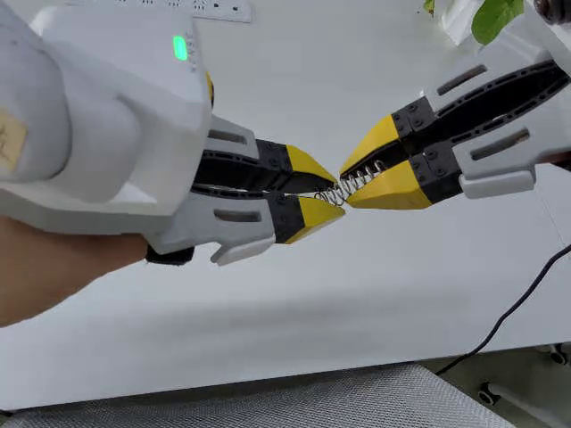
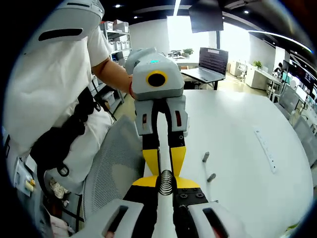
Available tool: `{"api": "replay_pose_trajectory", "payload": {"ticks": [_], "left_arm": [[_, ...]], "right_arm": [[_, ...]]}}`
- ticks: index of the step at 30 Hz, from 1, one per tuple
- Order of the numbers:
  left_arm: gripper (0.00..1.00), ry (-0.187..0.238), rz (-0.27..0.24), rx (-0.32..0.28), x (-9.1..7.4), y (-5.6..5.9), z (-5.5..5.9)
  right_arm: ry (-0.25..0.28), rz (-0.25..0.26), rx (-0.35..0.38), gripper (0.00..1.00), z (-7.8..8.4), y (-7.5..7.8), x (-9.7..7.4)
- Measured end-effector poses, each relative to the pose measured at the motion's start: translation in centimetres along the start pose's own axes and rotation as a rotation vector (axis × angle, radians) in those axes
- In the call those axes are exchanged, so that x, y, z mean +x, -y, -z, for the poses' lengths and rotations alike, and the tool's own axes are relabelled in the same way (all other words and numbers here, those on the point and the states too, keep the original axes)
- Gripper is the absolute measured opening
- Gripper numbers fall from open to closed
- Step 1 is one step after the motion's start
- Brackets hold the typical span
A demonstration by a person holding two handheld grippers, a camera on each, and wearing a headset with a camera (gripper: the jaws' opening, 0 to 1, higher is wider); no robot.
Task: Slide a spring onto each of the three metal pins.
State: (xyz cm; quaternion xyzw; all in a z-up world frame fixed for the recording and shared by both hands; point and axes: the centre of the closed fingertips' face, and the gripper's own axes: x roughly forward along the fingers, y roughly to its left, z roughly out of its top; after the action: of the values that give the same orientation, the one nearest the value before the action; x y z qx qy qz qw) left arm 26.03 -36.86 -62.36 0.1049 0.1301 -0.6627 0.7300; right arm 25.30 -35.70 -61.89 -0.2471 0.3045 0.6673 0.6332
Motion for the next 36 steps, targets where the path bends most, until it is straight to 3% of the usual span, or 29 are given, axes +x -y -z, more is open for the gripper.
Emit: {"api": "replay_pose_trajectory", "payload": {"ticks": [9,11,17,22,27,36], "left_arm": [[0.06,-0.023,-0.003,0.024,-0.3,-0.3,0.4],[0.07,-0.027,-0.004,0.023,0.5,0.1,0.4],[0.07,-0.031,-0.006,0.028,0.5,0.2,0.4],[0.15,-0.042,-0.007,0.037,0.4,0.3,0.9],[0.15,-0.044,-0.021,0.038,0.5,0.5,0.7],[0.18,-0.031,-0.075,0.000,-1.2,-0.4,1.5]], "right_arm": [[-0.051,0.012,-0.042,0.06,0.1,0.0,0.1],[-0.060,0.014,-0.050,0.06,0.2,0.0,0.2],[-0.079,0.012,-0.058,0.06,0.2,0.0,0.3],[-0.091,0.020,-0.059,0.06,0.0,0.2,0.4],[-0.102,0.017,-0.065,0.06,-0.2,0.3,0.4],[-0.105,0.033,-0.042,0.06,-0.1,1.1,0.5]]}}
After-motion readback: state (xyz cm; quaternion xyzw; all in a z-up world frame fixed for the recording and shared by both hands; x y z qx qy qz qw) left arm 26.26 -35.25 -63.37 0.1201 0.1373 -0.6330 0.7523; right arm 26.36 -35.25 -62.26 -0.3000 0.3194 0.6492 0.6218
